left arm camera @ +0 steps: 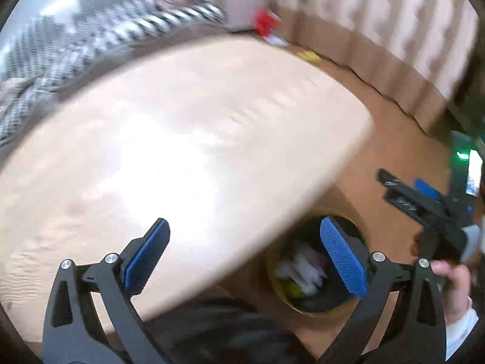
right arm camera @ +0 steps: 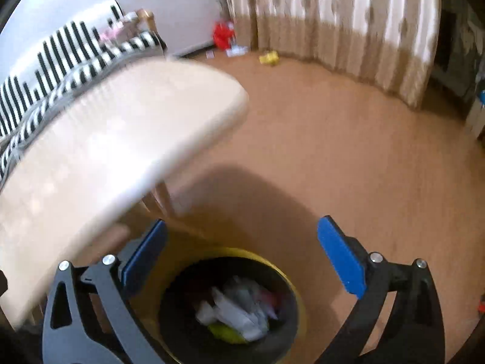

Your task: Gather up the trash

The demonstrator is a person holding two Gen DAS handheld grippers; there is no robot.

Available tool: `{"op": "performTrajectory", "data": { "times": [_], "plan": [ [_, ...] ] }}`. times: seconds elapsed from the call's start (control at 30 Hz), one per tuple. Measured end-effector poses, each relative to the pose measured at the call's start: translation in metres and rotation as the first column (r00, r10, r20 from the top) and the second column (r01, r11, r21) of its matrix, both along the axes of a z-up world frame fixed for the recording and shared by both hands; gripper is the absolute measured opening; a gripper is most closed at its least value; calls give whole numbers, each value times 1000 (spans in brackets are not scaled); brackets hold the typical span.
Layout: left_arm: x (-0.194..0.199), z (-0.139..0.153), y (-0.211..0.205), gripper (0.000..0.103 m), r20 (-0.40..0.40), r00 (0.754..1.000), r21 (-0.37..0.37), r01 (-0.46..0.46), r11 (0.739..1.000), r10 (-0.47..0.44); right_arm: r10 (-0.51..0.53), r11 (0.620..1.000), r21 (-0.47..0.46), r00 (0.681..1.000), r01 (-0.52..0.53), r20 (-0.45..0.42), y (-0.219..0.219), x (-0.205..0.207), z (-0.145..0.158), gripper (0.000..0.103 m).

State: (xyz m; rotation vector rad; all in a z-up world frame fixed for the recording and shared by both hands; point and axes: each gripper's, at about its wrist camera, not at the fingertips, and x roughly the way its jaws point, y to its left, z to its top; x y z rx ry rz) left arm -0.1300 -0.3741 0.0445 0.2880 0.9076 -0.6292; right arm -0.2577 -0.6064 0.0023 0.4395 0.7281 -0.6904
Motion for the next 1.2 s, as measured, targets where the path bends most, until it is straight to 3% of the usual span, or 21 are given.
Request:
{"op": "performTrajectory", "data": {
  "times": [0.17, 0.33, 0.4, 0.47, 0.5, 0.57, 0.63, 0.7, 0.83, 0.97, 1.2],
  "plan": [
    [63, 10, 85, 97, 58, 972, -10, -229, 973, 229, 218, 975, 8, 964, -221, 150, 76, 101, 55, 96],
    [117, -7, 164, 97, 71, 904, 23, -424, 906, 421, 420, 907, -84, 881, -412, 216, 172, 195, 73, 96],
    [135, -14, 191, 97, 79, 876, 19, -478, 878, 476, 457, 889, -129, 864, -439, 211, 199, 219, 66, 96],
    [146, -19, 210, 97, 105, 843, 14, -531, 847, 527, 470, 875, -190, 875, -445, 117, 227, 242, 45, 96],
    [153, -24, 221, 97, 118, 824, 8, -558, 830, 553, 477, 871, -172, 876, -460, 71, 231, 253, 41, 96],
    [165, -36, 237, 97, 115, 808, -13, -580, 814, 577, 476, 877, -123, 875, -464, 88, 235, 264, 38, 96],
    [179, -47, 249, 97, 41, 807, -12, -589, 808, 589, 460, 887, -88, 881, -452, 111, 235, 268, 35, 96],
    [187, -47, 256, 97, 5, 812, -47, -583, 811, 584, 483, 875, -87, 872, -477, 75, 241, 280, 29, 96],
    [193, -43, 270, 97, 16, 792, -81, -607, 791, 610, 488, 868, -109, 873, -484, 10, 255, 286, 16, 96],
    [203, -50, 278, 97, -40, 795, -86, -606, 791, 605, 498, 866, -64, 867, -496, 10, 260, 281, 10, 96],
    [194, -42, 276, 97, 39, 788, -64, -612, 788, 615, 549, 834, -54, 836, -548, -3, 273, 278, 11, 96]
  ]
}}
